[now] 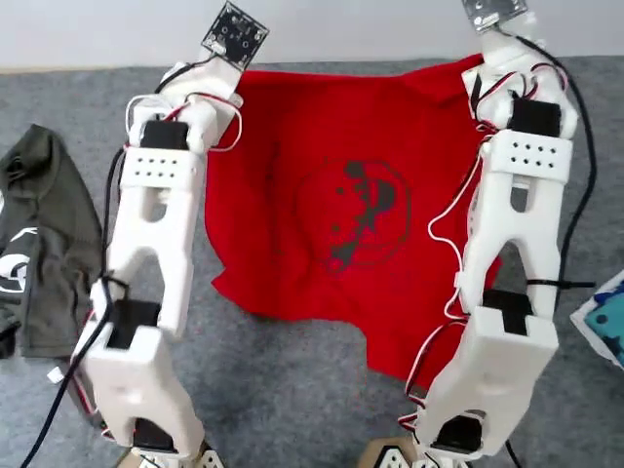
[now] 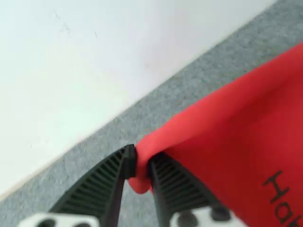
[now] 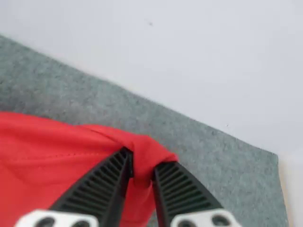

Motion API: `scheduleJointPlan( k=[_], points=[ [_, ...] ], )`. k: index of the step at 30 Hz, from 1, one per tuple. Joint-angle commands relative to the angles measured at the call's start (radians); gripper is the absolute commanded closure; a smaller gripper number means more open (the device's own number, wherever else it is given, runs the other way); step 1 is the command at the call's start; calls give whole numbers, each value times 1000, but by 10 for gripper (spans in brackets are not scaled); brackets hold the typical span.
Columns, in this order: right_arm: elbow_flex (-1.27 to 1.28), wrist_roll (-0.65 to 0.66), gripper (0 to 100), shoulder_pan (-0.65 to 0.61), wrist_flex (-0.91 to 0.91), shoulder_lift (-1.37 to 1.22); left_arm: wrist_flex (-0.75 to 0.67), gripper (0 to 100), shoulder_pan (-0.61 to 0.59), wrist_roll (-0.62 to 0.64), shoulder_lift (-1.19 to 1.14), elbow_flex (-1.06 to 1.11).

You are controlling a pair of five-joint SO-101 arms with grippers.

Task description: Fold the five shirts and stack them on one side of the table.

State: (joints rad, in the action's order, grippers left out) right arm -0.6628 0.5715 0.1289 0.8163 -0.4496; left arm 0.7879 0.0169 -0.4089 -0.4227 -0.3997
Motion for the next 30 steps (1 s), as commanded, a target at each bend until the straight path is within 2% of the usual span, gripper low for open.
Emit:
scheduleJointPlan(
  k=[1,10,19,24,30],
  points=[
    [-11,-3,987,4,-82,1,-21,997,-18,-9,-86,-203],
    [-11,52,987,24,-170,-19,-20,997,-5,-8,-336,-564],
    [-11,52,987,62,-180,-21,-18,997,89,-40,-425,-685],
    [-11,74,987,62,-122,-16,97,997,89,-112,-433,-687],
    [-11,107,987,50,133,-4,311,997,58,-115,-428,-687]
  ],
)
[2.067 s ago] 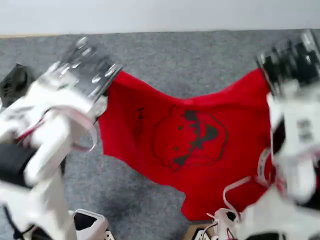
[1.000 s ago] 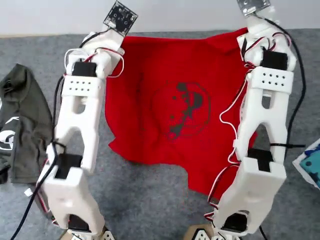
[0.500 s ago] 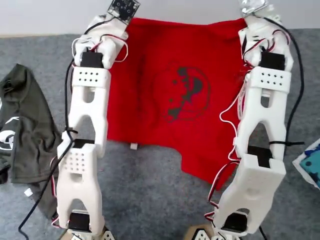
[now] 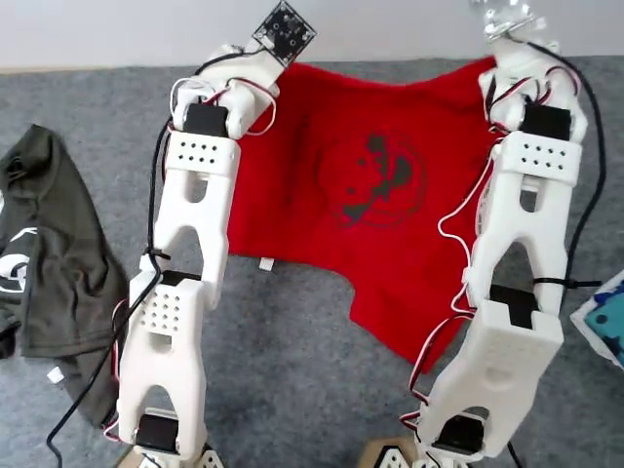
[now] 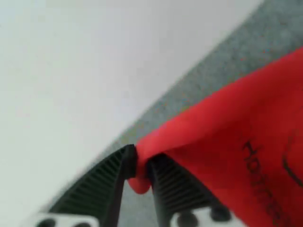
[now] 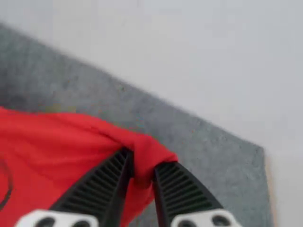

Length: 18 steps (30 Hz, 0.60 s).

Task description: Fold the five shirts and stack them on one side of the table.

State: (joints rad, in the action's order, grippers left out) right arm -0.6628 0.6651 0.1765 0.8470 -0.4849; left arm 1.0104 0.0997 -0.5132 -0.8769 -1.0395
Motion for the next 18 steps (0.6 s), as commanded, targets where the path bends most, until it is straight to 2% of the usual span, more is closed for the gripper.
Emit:
scheduleJointPlan(
  k=[1,5,14,18],
  points=[
    [-11,14,987,2,147,41,127,997,-32,-11,26,-47],
    [-11,15,987,-4,334,93,267,997,-54,-20,26,-47],
    [-11,15,987,-16,707,174,525,997,-54,-189,20,-47],
    [-11,15,987,-38,860,194,605,997,-57,-216,17,-47]
  ],
)
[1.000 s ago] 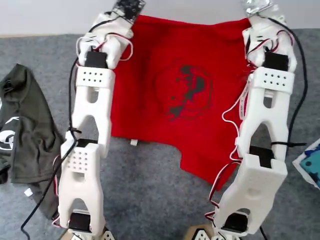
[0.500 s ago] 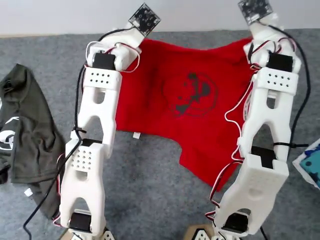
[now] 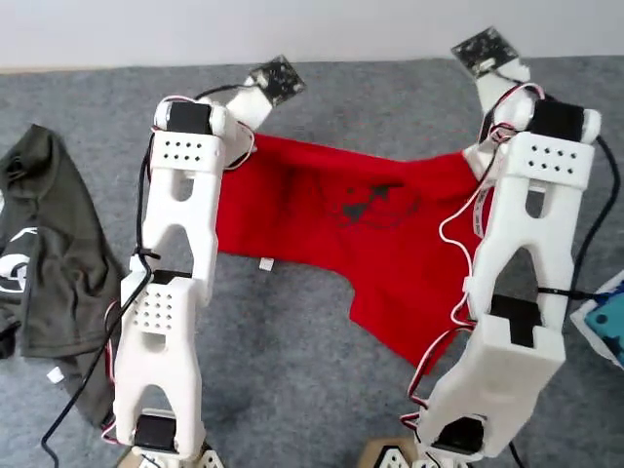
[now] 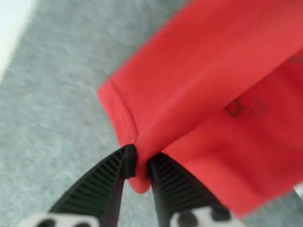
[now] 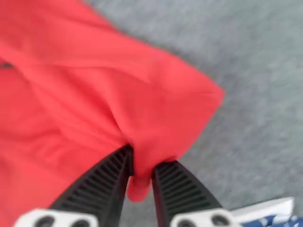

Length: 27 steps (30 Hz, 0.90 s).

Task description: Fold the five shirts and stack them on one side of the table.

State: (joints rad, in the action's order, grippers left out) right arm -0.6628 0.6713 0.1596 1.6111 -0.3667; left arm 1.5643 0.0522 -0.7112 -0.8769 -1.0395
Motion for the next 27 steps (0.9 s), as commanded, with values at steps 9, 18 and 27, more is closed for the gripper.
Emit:
scheduleJointPlan(
  k=[9,18,27],
  points=[
    [166,-14,987,-39,188,197,176,997,-5,-64,14,-38],
    [626,-15,987,-39,183,469,190,995,-9,-68,-21,-38],
    [845,-15,987,-120,182,549,190,965,-6,-89,-23,-38]
  ],
)
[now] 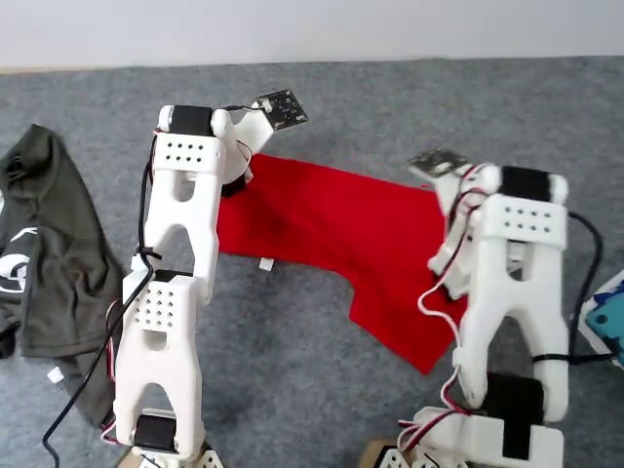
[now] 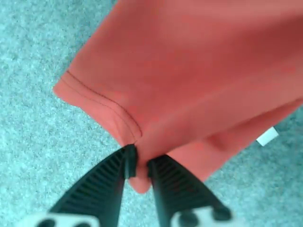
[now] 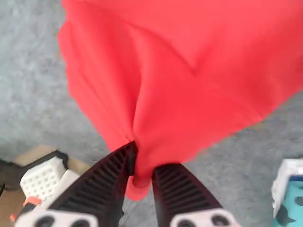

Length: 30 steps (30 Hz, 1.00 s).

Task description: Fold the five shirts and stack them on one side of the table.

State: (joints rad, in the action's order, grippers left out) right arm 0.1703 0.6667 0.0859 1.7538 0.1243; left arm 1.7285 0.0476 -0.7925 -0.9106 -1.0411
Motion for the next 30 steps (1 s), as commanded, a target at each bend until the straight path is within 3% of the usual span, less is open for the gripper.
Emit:
scheduleJointPlan(
  k=[1,6,19,25,30],
  points=[
    [18,-14,987,-71,39,59,26,965,-2,-9,11,-36],
    [23,-15,987,-154,39,74,25,966,0,-25,9,-36],
    [114,-11,983,-142,4,1,26,963,-9,-129,12,41],
    [77,-25,836,-134,44,28,26,907,-15,-146,37,35],
    [66,-5,779,-127,42,113,26,863,-32,-144,95,39]
  ],
)
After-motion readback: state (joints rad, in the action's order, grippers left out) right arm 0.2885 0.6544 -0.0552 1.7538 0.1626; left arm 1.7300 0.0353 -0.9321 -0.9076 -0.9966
